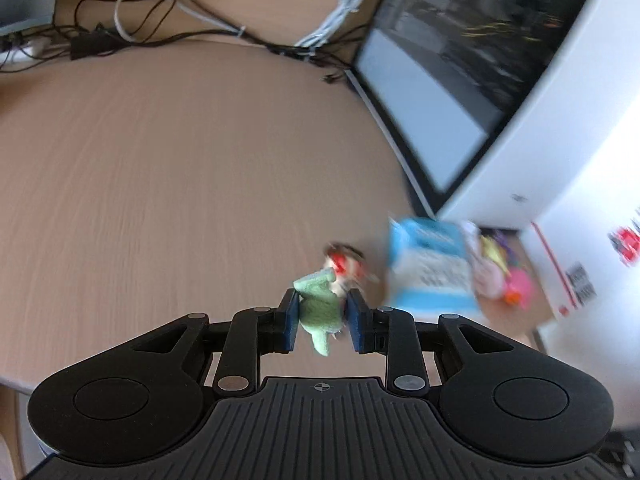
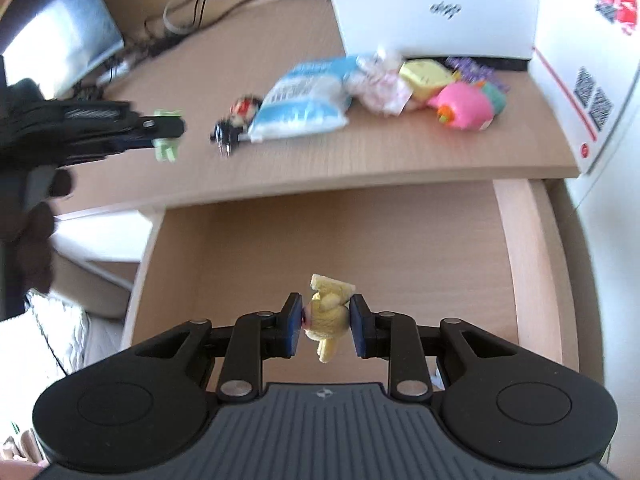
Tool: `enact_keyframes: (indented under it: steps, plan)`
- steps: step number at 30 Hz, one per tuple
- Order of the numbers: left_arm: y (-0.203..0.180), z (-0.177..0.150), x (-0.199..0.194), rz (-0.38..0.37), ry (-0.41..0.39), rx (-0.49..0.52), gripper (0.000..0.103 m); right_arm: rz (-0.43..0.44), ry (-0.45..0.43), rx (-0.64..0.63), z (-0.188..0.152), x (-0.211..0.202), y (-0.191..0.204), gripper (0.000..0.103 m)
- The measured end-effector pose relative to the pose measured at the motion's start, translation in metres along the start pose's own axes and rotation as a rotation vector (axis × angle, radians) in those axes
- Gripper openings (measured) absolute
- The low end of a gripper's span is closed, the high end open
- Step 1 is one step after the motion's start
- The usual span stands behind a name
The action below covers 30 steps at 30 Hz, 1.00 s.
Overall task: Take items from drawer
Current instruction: 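Place the green figure on the desk with the left tool while the right tool carries the yellow figure there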
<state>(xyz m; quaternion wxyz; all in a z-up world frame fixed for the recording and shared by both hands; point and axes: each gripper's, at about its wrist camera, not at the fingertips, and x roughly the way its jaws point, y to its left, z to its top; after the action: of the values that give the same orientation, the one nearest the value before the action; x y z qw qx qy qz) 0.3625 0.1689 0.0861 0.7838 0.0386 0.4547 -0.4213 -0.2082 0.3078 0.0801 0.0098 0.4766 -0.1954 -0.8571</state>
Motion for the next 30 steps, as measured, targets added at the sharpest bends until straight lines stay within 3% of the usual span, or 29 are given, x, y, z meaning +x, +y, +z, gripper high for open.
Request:
enact_keyframes:
  steps: [4, 9, 15, 19, 25, 30]
  plan:
    - [0.003, 0.005, 0.031, 0.030, 0.049, 0.008, 0.029, -0.023, -0.028, -0.003, -0.006, -0.013, -0.010, 0.025]
    - [-0.006, 0.001, 0.040, 0.079, 0.027, 0.073, 0.029, -0.057, -0.036, 0.032, -0.017, -0.026, -0.024, 0.025]
    - [-0.006, 0.001, 0.005, 0.068, -0.080, 0.045, 0.029, -0.067, -0.044, 0.051, -0.012, -0.026, -0.037, 0.025]
    - [0.000, -0.012, -0.029, 0.018, -0.100, -0.017, 0.029, -0.057, -0.060, 0.044, 0.006, -0.023, -0.039, 0.025]
    - [0.000, -0.062, -0.049, -0.072, 0.011, -0.053, 0.029, -0.052, -0.106, -0.059, 0.050, -0.003, -0.023, 0.025]
    - [-0.007, -0.100, -0.045, -0.087, 0.125, 0.007, 0.029, -0.065, -0.138, -0.181, 0.087, 0.026, -0.003, 0.025]
